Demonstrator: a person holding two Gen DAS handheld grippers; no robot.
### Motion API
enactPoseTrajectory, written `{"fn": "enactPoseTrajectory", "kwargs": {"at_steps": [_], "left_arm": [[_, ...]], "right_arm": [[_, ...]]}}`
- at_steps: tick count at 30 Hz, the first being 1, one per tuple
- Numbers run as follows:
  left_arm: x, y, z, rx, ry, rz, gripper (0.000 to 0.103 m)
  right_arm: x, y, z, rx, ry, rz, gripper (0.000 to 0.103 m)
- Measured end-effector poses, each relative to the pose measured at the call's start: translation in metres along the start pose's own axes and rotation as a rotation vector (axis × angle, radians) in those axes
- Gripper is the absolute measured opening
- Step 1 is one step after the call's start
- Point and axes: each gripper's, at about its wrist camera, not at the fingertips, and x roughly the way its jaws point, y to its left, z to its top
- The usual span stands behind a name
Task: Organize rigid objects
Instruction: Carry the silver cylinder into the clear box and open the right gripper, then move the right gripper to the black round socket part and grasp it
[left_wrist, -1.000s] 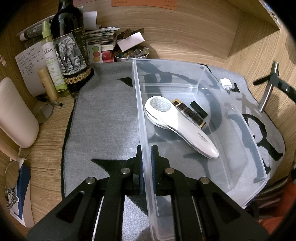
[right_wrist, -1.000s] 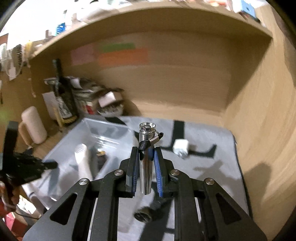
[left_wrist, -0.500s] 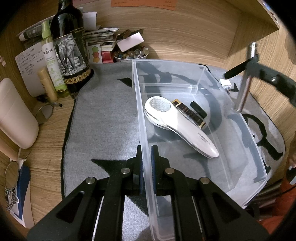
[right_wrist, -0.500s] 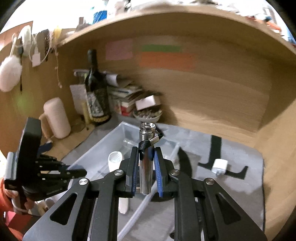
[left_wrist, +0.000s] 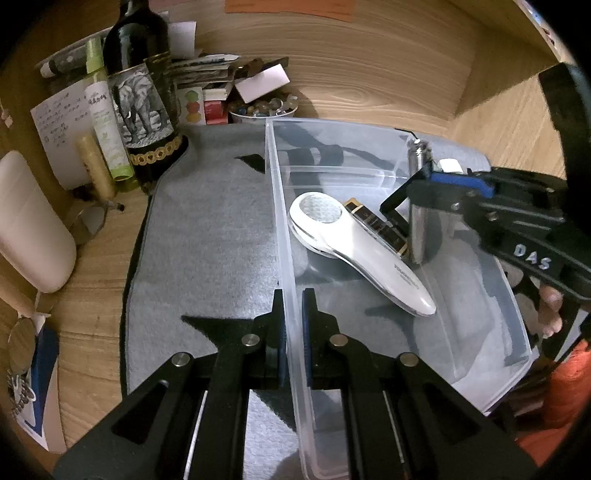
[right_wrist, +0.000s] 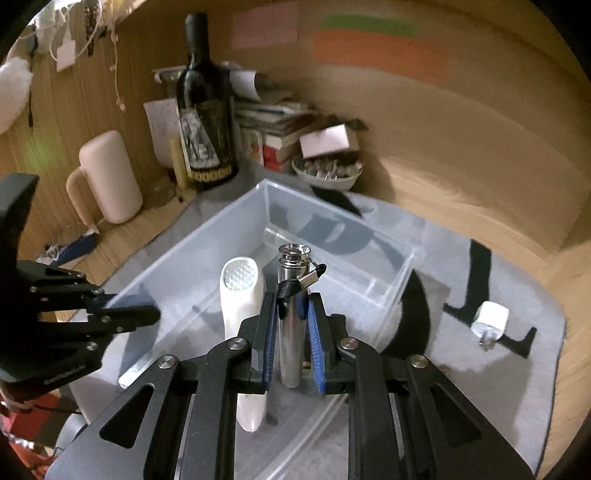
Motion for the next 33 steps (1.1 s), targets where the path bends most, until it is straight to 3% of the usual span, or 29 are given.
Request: {"fn": "enactPoseTrajectory", "kwargs": {"at_steps": [16,18,26,33], "left_arm": [[0.0,0.001,0.0,-0.008,-0.004,0.001,0.007],[0.0,0.001,-0.001,-0.009,-0.005,0.001,0.007],[0.0,0.002,-0.001,-0.003,-0.007,-0.001,0.007],[0.0,0.001,-0.001,0.004,-0.006,0.002,0.007]], "right_arm": [[0.024,0.002,0.0,-0.022,0.082,0.014,0.016],[0.023,0.003,0.0,-0.02,0.082,0.013,0.019],[-0.011,-0.005,-0.001,0.01,-0.01,-0.03,0.048],[-0.046,-0.026,-0.008,0.056,-0.069,-0.123,0.05]]}}
